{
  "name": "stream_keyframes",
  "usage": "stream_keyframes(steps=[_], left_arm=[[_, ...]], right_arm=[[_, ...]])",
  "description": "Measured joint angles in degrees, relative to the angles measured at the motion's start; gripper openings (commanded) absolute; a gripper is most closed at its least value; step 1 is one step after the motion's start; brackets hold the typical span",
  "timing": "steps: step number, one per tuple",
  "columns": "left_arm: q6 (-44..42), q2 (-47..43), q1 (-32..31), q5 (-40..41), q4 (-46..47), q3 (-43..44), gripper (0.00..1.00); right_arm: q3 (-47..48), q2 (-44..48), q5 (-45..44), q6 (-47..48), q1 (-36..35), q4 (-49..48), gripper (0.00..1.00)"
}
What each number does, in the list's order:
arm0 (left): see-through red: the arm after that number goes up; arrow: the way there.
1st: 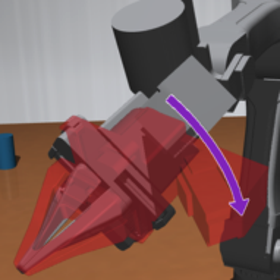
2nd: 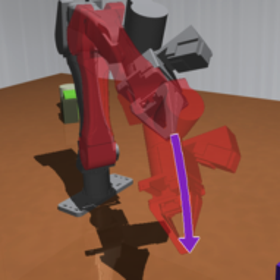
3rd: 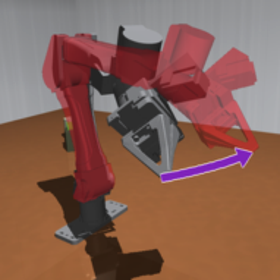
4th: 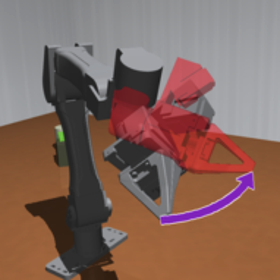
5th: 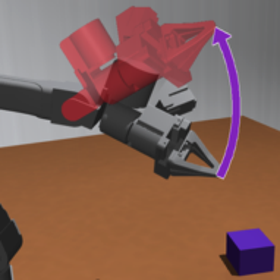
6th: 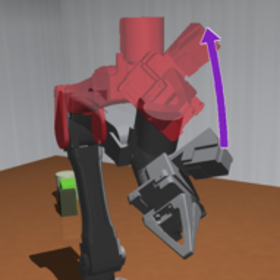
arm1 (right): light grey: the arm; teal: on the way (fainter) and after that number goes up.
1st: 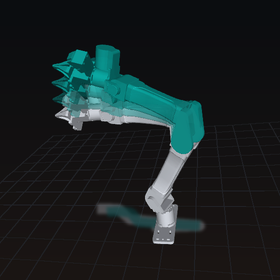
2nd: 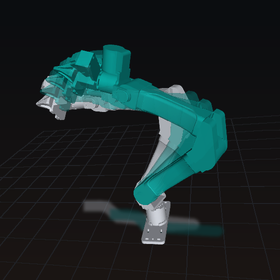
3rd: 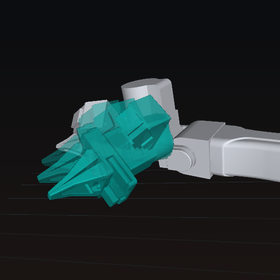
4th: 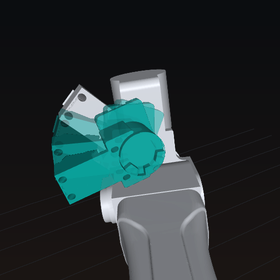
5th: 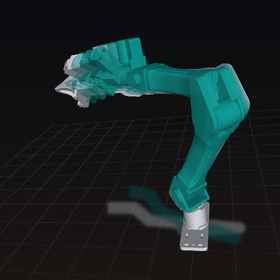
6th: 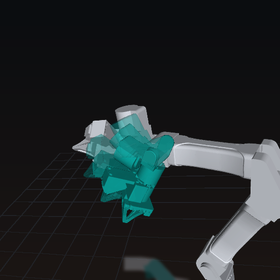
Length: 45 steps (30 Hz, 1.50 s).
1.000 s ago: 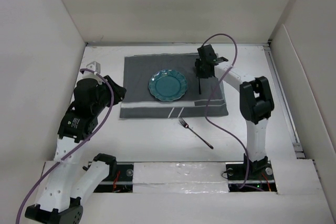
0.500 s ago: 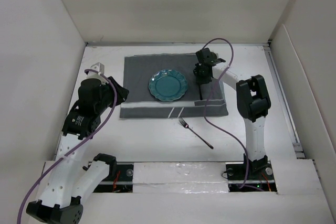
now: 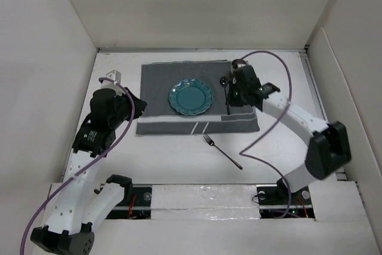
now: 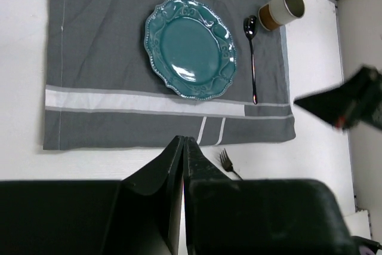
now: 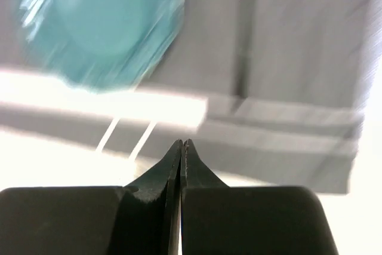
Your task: Set the dinner table for one person
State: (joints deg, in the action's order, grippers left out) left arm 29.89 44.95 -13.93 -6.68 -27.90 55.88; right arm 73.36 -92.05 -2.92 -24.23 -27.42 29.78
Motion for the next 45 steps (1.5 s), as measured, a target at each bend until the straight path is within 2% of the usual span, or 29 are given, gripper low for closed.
stream_keyframes(steps=[3,4,7,10,12,21,24,25,27,28,32,36,42,45], left_arm=[[-0.07,0.52,0.0,-0.76,0.61,-0.59,0.0],[-0.07,0.66,0.0,-0.87,0.83,-0.76,0.0],[-0.11,1.03,0.0,-1.11,1.66,-0.81,0.06],[-0.15,1.57,0.0,-1.66,2.38,-0.81,0.07],[-0.26,2.25,0.0,-2.25,2.75,-0.81,0.07],[-0.39,2.38,0.0,-3.32,2.8,-0.81,0.07],[-0.42,1.11,0.0,-3.28,2.78,-1.07,0.07],[-0.42,0.57,0.0,-3.23,2.67,-1.18,0.07],[-0.42,-0.48,0.0,-3.17,2.6,-1.46,0.07],[-0.39,-0.94,0.0,-3.15,2.36,-1.57,0.07],[-0.37,-1.88,0.0,-2.84,1.7,-1.62,0.08],[-0.28,-2.1,0.0,-2.43,0.31,-1.25,0.08],[1.77,-3.34,0.0,-2.34,-2.62,1.57,0.14],[3.39,-4.81,0.0,-2.32,-4.55,3.52,0.24]], right_arm=[[-12.31,11.85,3.69,-3.15,-6.73,-1.88,0.01],[-15.69,14.23,4.7,-4.61,-9.09,-1.77,0.2],[-25.22,17.79,6.27,-8.74,-15.15,-0.2,0.43],[-29.11,17.14,5.2,-11.5,-16.63,2.89,0.51],[-29.24,15.82,3.41,-12.44,-16.72,3.82,0.52],[-24.13,5.79,-3.08,-11.06,-21.73,4.76,0.49],[-23.23,3.67,-3.28,-10.23,-23.47,4.74,0.43],[-23.06,2.89,-3.43,-10.03,-23.76,4.63,0.27],[-22.21,1.57,-3.72,-9.81,-24.0,4.74,0.05],[-21.68,1.09,-3.89,-9.66,-24.13,4.63,0.0],[-19.06,-0.76,-4.52,-10.25,-26.45,4.79,0.0],[-13.42,-0.57,-3.76,-11.34,-31.85,8.44,0.0],[3.69,-0.24,-2.73,-12.31,-34.97,10.29,0.0],[18.8,-7.3,-3.43,-12.61,-33.59,10.64,0.0]])
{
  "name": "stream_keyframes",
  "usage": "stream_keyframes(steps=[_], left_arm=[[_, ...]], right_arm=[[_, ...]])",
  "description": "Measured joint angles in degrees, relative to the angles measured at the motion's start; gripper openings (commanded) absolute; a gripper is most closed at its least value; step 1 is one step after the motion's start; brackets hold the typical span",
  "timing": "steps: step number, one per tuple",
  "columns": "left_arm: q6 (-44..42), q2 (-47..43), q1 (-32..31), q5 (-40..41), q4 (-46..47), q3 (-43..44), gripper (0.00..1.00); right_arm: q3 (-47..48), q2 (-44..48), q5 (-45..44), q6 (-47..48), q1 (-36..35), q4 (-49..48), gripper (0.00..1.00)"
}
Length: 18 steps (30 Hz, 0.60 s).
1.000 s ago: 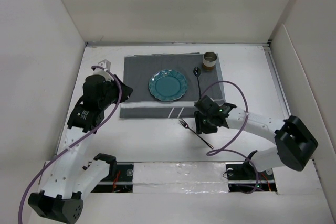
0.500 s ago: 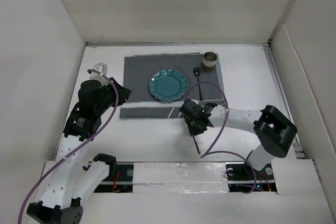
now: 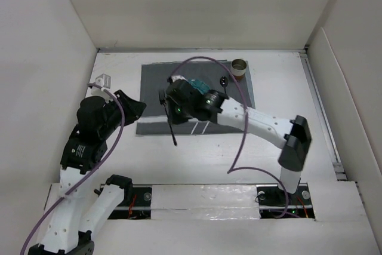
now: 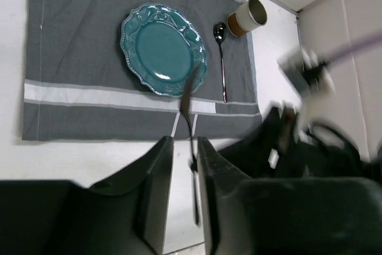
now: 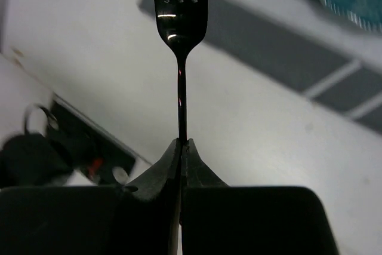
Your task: Set the dinner table for one person
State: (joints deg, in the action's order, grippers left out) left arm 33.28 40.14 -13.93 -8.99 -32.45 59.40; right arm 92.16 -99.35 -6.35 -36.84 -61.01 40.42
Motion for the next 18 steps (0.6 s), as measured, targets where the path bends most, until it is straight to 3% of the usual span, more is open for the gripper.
stream_keyframes(steps=[3,10,14,18], left_arm=[[1.88,-3.23,0.0,0.09,-2.67,0.57,0.32],[5.2,-11.52,0.0,0.68,-11.19,2.91,0.33],[5.07,-11.58,0.0,-0.11,-13.57,4.5,0.33],[3.63,-10.58,0.0,-0.52,-16.68,4.52,0.33]], right_arm=[[14.4,-10.32,-0.72,0.2,1.64,-0.85,0.0],[42.73,-36.57,-2.25,1.07,4.46,2.75,0.0],[50.82,-45.31,-3.06,0.98,5.55,4.07,0.0],[52.19,-48.09,-3.06,0.26,6.84,3.85,0.0]])
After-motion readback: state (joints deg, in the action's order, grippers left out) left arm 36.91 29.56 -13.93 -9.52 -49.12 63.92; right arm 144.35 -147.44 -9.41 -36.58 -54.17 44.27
